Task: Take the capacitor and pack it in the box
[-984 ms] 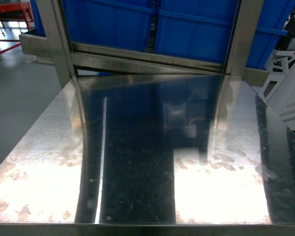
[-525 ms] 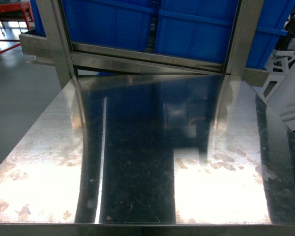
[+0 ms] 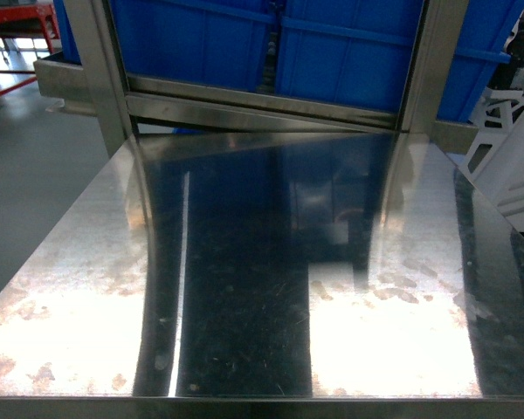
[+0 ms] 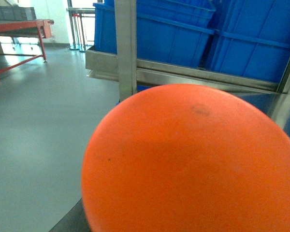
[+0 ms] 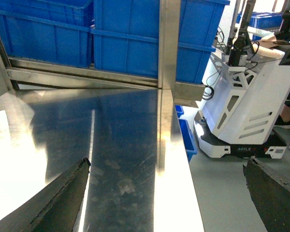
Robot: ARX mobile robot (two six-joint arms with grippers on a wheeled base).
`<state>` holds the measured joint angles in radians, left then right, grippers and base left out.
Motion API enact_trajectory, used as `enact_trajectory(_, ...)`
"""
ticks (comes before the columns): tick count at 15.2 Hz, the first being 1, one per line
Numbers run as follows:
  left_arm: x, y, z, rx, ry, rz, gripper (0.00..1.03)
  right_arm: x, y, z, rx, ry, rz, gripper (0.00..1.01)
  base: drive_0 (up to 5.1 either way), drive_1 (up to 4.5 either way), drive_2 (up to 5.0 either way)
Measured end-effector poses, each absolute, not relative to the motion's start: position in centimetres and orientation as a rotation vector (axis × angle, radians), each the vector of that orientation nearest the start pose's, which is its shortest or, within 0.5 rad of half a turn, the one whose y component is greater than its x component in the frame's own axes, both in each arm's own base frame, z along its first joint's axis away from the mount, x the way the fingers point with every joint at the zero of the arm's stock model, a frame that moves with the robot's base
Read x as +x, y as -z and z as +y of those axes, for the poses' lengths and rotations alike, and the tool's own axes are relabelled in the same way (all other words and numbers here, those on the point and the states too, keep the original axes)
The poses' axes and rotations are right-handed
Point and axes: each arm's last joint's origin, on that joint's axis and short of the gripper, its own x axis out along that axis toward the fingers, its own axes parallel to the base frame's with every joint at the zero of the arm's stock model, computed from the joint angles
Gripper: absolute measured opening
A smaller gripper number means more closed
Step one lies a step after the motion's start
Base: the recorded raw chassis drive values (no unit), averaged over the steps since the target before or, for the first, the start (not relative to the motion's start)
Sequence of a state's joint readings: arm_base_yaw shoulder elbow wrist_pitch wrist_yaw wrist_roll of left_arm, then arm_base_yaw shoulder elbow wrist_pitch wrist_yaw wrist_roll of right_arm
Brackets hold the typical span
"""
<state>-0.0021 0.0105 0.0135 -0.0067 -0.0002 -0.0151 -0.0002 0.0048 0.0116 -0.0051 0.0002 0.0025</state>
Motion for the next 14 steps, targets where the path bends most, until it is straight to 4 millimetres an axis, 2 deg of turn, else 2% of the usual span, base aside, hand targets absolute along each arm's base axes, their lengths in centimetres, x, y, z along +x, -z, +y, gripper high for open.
enact_trajectory(14, 9.76, -16.66, -0.02, -0.012, 0.002, 0.004, 0.44, 9.73, -16.67, 0.0, 0.002, 0.001, -0.002, 0.98, 0.0, 0.0, 0.0)
